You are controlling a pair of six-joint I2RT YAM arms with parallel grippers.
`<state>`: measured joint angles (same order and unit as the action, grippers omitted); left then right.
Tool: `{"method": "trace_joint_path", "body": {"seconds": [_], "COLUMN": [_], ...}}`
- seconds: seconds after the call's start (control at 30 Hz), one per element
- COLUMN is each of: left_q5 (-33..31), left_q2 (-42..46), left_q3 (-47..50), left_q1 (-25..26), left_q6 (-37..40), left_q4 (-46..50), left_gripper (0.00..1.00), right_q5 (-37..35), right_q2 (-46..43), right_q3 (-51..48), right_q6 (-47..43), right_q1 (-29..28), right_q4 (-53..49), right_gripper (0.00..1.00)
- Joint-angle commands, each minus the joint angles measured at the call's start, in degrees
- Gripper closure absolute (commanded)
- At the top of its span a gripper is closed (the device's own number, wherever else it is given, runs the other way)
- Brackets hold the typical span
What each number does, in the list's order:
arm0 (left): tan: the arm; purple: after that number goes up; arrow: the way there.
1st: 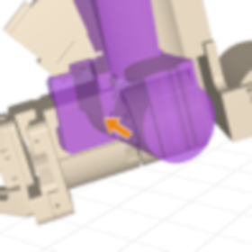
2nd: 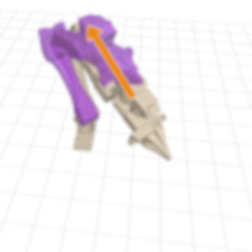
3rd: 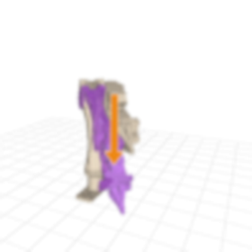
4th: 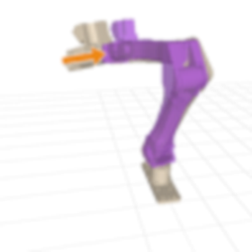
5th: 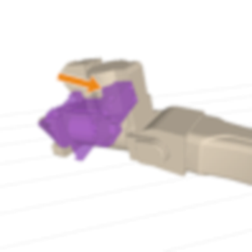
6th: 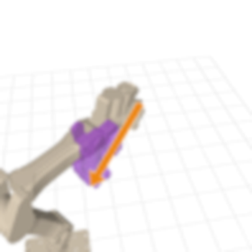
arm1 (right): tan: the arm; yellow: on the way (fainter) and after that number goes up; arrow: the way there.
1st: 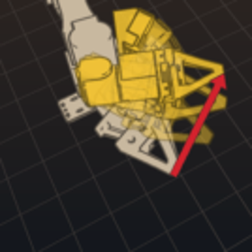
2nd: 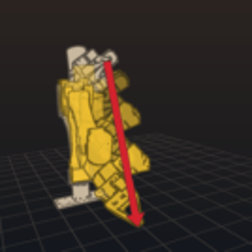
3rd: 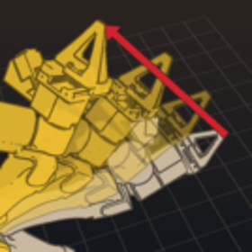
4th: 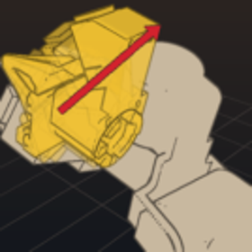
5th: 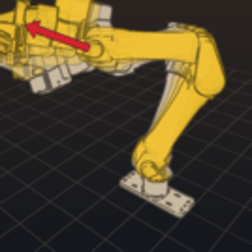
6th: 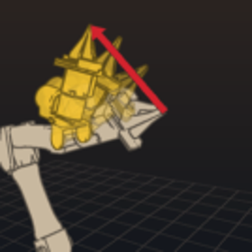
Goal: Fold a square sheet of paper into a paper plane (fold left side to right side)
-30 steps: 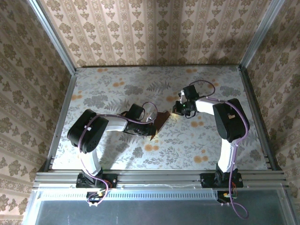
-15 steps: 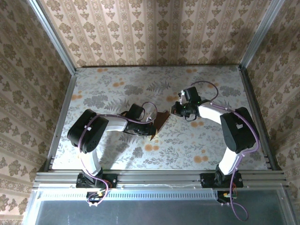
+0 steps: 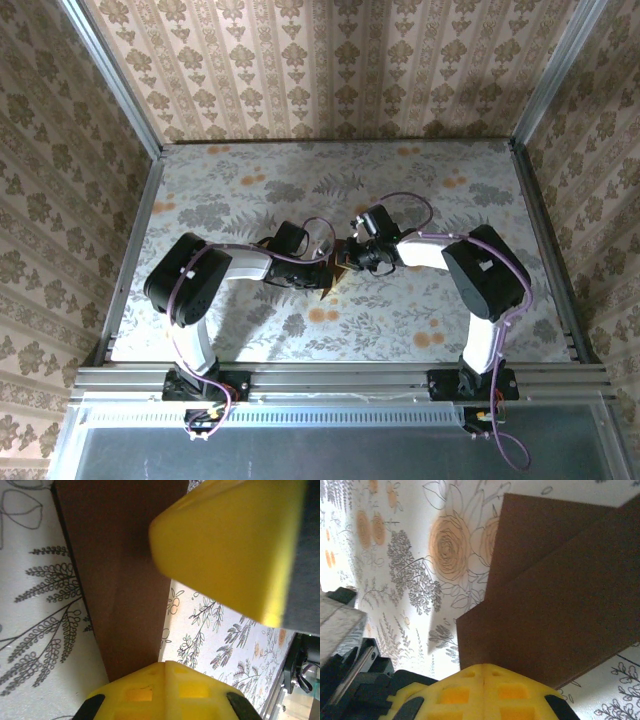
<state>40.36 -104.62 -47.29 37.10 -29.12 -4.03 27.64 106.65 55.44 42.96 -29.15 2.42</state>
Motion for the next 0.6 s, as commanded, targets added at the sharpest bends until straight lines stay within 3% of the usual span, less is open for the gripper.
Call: {"method": "trace_joint_path", "body": {"seconds": [0.0,0.57], "left_q5": [-3.9,2.2], "left_q2": [-2.4,3.2], "left_q3": [1.1,-2.4], "left_q1": [0.2,0.3], "left_q6": [-0.3,-2.6], "left_q4": [3.7,4.9], "left_gripper": [1.0,0.98], "right_q5": [0.5,-6.0], "right_q2": [1.2,6.4], "right_q3": [0.0,-0.9], "right_q6": [1.7,-4.0], "right_q1": [-0.3,-0.5], "right_q4": [-0.1,-10.7], "right_gripper": [0.96,1.0]}}
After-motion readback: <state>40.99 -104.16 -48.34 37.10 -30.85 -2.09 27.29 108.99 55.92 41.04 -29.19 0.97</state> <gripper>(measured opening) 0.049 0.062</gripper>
